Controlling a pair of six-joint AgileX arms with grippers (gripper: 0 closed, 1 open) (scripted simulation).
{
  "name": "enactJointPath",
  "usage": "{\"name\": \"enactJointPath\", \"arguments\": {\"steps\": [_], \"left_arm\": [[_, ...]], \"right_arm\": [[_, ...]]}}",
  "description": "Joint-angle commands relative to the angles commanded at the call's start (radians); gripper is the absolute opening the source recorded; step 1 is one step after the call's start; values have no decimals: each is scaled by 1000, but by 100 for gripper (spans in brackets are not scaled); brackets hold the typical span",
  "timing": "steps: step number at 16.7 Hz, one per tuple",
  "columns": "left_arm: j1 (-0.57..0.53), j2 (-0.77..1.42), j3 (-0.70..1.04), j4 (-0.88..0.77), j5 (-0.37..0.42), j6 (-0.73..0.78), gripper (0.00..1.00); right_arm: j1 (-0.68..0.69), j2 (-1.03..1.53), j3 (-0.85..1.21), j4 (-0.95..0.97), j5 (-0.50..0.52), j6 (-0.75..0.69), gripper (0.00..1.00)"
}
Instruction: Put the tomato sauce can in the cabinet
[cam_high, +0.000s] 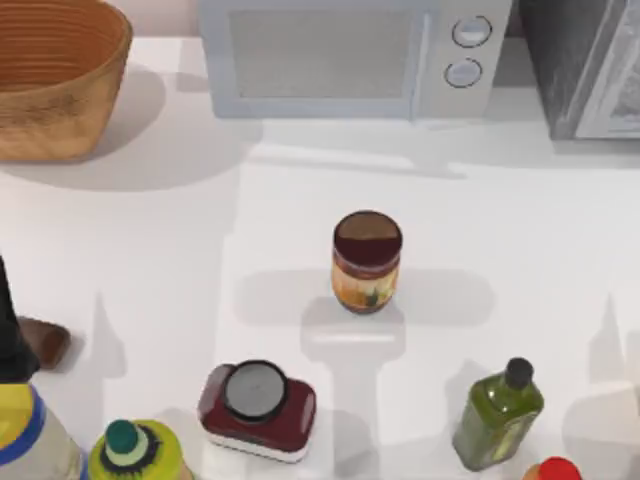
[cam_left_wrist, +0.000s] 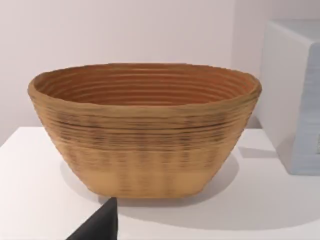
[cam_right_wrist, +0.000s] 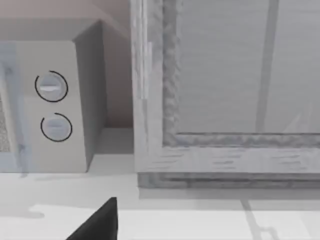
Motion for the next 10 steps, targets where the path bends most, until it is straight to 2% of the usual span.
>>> {"name": "enactJointPath", "arguments": {"steps": [5,10], "left_arm": [[0,0,0,0,0,0,100],[0,0,0,0,0,0,100]], "right_arm": [[18,54,24,32,-40,4,100],[82,315,145,196,-211,14,100]]}}
